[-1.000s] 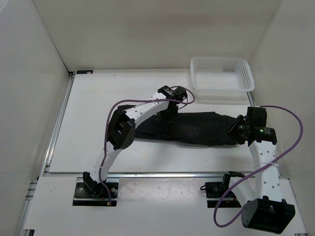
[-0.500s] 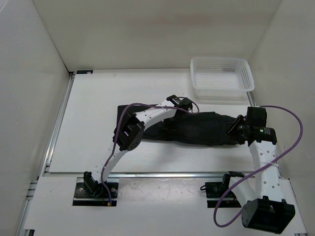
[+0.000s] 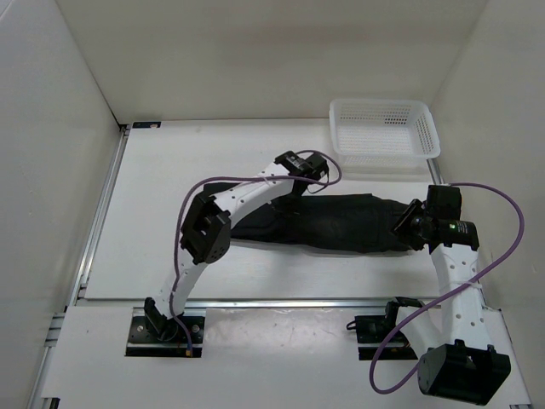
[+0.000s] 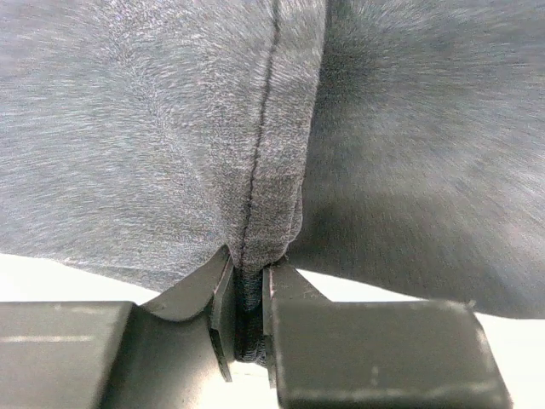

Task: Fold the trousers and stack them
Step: Fold the trousers

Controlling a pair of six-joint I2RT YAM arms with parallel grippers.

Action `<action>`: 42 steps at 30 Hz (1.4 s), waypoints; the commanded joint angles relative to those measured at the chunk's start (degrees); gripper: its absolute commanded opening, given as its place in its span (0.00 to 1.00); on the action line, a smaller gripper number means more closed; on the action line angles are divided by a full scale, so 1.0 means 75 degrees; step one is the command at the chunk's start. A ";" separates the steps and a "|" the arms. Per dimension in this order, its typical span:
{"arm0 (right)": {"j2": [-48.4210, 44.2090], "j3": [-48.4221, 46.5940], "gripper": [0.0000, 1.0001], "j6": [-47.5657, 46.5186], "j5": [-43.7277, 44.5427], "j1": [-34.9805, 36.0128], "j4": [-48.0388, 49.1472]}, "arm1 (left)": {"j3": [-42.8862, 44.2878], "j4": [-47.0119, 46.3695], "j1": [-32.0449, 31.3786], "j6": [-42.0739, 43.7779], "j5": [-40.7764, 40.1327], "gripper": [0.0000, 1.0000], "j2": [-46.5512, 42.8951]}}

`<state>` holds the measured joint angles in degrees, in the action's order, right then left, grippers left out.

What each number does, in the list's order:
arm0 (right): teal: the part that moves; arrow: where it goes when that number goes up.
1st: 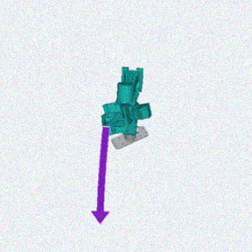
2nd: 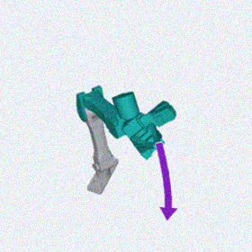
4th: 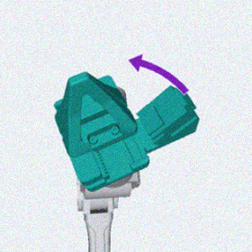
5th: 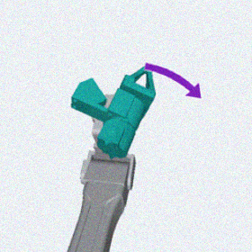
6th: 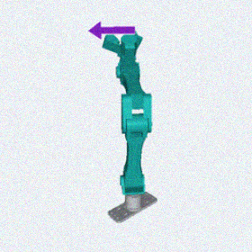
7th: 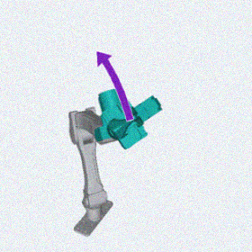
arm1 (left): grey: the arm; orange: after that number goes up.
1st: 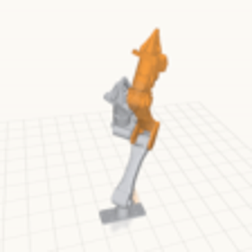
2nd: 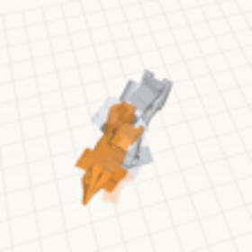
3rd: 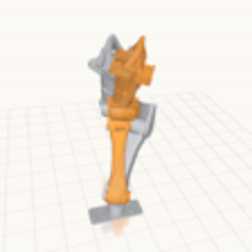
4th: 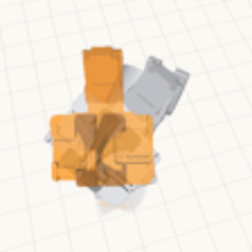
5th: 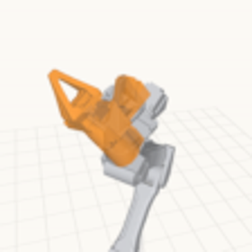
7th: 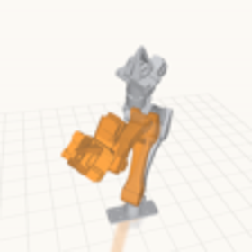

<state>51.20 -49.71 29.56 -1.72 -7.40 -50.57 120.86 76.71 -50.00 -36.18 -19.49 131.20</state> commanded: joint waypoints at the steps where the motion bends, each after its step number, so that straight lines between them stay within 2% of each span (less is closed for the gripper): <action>1: -0.0100 0.0043 0.45 -0.0110 -0.0111 -0.0021 0.0039 | 0.0093 -0.0056 -0.0024 0.0078 -0.0004 0.10 -0.1331; 5: -0.0100 0.0043 0.45 -0.0110 -0.0111 -0.0021 0.0039 | 0.0093 -0.0126 -0.0025 0.0078 0.0265 0.10 -0.1497; 11: -0.0030 -0.0028 0.45 -0.0180 -0.0111 -0.0021 0.0039 | -0.0586 -0.0489 -0.0259 -0.0132 0.0687 0.10 -0.1497; 19: -0.0030 -0.0028 0.45 -0.0180 -0.0111 -0.0021 0.0039 | -0.1161 -0.1555 -0.0670 -0.0379 0.1495 0.10 -0.1169; 26: -0.0030 -0.0028 0.45 -0.0180 -0.0111 -0.0021 0.0039 | -0.0636 -0.1416 -0.0810 -0.0659 0.1474 0.10 -0.0934; 32: -0.0030 -0.0028 0.45 -0.0180 -0.0041 -0.0021 0.0039 | -0.0131 -0.1052 -0.0659 -0.0975 0.0911 0.10 -0.1660; 38: 0.0041 -0.0097 0.48 -0.0110 -0.0111 -0.0021 0.0039 | 0.0140 -0.1052 -0.0588 -0.0906 0.1203 0.10 -0.1989; 42: 0.0041 -0.0098 0.48 -0.0110 -0.0111 -0.0021 0.0039 | 0.0140 -0.1204 -0.0751 -0.0906 0.1590 0.10 -0.1626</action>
<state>51.46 -49.71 29.43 -1.72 -7.40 -50.57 120.29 69.73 -54.17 -42.46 -10.52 120.86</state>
